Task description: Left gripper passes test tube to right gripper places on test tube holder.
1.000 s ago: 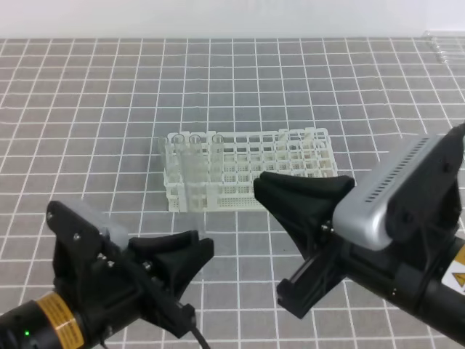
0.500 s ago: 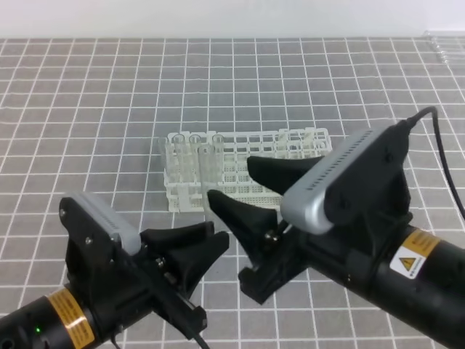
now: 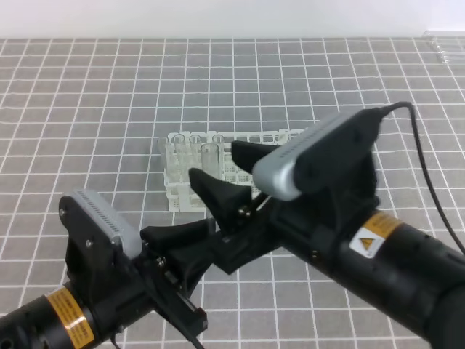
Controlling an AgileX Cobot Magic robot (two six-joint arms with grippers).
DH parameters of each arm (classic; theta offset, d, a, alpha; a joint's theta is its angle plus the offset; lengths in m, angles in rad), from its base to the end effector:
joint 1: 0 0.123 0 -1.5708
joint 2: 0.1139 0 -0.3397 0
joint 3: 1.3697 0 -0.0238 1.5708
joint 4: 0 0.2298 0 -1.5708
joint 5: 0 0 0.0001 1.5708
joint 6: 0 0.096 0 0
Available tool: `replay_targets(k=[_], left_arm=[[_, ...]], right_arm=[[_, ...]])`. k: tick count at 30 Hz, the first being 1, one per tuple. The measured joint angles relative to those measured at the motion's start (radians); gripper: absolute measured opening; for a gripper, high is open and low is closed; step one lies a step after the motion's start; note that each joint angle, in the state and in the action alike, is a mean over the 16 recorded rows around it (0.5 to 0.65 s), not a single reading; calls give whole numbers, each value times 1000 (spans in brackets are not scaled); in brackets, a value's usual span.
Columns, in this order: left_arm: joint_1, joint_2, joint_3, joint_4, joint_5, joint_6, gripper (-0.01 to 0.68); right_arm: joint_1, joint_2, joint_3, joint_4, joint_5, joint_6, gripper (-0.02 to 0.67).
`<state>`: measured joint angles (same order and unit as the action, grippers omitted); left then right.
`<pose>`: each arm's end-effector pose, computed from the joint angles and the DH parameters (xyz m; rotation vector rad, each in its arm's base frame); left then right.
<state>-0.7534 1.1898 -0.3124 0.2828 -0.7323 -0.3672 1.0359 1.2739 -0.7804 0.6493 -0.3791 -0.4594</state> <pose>0.1212 -0.1382 0.2967 0.6469 1.5903 -0.8383 0.1468 0.2057 0.3787 -0.5699 1.6198 0.7072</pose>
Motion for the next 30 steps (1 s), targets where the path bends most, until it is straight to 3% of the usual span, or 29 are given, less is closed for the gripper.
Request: replay_targets(k=[21, 30], left_arm=[[0, 0, -1, 0, -2, -4, 40], [0, 0, 0, 0, -18, -11, 10]], right_arm=[[0, 88, -37, -172, -93, 191, 394], [0, 95, -37, -176, -94, 206, 362]])
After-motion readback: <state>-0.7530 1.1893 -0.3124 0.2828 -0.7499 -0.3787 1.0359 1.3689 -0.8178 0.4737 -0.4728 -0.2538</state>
